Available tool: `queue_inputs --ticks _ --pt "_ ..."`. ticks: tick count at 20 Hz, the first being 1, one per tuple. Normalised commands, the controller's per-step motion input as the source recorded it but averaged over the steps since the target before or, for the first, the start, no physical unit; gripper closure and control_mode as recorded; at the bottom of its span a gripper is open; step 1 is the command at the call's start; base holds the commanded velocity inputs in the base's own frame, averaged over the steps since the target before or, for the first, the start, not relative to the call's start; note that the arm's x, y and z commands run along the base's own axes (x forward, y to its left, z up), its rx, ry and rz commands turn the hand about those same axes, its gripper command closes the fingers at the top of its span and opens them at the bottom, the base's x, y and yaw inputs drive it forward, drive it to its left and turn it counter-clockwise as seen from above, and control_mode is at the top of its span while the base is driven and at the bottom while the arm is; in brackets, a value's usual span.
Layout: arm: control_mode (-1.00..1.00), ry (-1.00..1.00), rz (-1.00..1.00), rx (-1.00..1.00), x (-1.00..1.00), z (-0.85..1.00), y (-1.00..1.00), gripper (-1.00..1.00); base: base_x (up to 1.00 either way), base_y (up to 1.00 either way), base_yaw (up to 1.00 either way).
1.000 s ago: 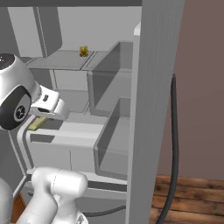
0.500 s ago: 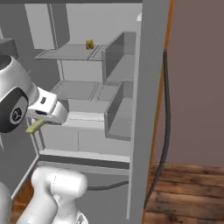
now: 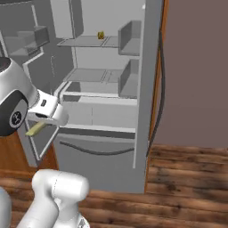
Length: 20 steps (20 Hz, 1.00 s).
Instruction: Retrieve the butter from the fridge and place it on a plate on the dining table. Then retrieve the butter knife by the fridge and place it near the plate.
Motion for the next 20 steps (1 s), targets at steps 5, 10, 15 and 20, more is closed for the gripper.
queue_inputs --ticks 5,10,15,20 --pt "1.0 0.0 0.0 0.0 0.0 0.0 0.0 1.0 -0.86 0.0 0.04" --pt "1.0 0.0 0.0 0.0 0.0 0.0 0.0 1.0 -0.4 -0.1 0.51" --pt "1.0 0.0 0.0 0.0 0.0 0.0 0.0 1.0 -0.76 0.0 0.77" --pt "1.0 0.0 0.0 0.0 0.0 0.0 0.0 1.0 -0.68 0.0 0.93"
